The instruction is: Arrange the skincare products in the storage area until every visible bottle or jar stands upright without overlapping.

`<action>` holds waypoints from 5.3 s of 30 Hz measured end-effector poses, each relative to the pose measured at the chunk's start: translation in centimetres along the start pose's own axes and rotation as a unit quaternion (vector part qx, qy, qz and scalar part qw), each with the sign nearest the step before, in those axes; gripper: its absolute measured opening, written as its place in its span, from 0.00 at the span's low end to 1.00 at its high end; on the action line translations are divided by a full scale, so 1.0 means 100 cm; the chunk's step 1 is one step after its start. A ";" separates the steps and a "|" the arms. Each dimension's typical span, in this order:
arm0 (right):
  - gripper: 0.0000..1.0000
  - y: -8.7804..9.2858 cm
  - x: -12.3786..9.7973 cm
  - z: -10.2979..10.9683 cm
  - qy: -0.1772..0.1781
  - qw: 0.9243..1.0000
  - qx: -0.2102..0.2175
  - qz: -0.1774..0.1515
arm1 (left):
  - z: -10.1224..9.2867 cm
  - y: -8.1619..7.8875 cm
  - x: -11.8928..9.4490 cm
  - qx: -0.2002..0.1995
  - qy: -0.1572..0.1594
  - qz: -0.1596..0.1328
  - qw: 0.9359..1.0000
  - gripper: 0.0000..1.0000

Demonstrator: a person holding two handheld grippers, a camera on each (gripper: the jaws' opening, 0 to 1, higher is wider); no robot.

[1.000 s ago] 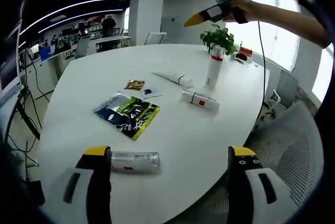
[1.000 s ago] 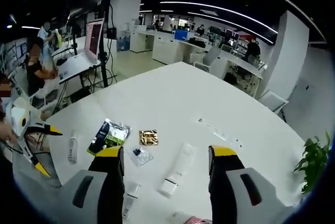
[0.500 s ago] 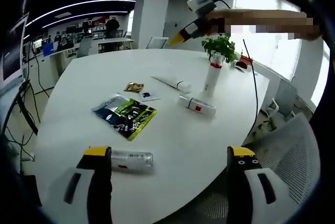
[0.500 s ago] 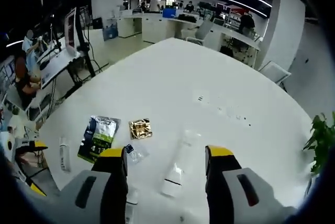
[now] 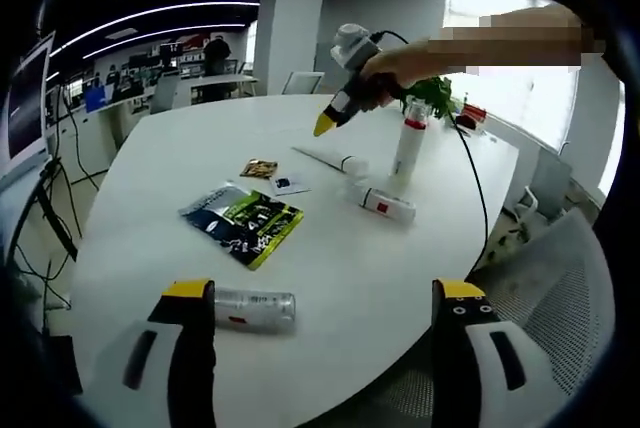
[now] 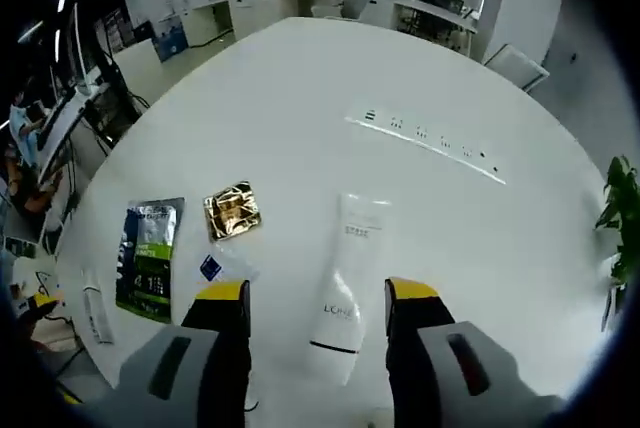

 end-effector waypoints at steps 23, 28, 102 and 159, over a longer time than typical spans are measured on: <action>0.49 0.009 0.038 -0.021 0.028 0.998 -0.011 0.051 | -0.004 -0.002 0.008 0.015 -0.017 -0.002 1.000 0.78; 0.46 0.014 0.041 -0.025 0.031 0.998 -0.006 0.062 | -0.004 -0.005 0.011 0.012 -0.021 -0.002 1.000 0.78; 0.28 0.060 -0.222 0.060 0.033 0.920 -0.059 -0.385 | -0.085 -0.193 0.074 -0.065 0.190 -0.161 0.966 0.68; 0.33 0.107 -0.303 0.024 -0.364 0.836 -0.076 -0.403 | -0.201 -0.234 0.056 -0.084 0.343 -0.196 0.915 0.05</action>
Point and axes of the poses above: the point that each gripper's makers call its tool centre point, and the gripper's own axes: x roughly forward along the fingers, z roughly to its left, y roughly out of its underside, the point moved 6 cm from there along -x, roughly backward along the fingers, and after that the axes turned 6 degrees about -z, right-handed, at the moved point
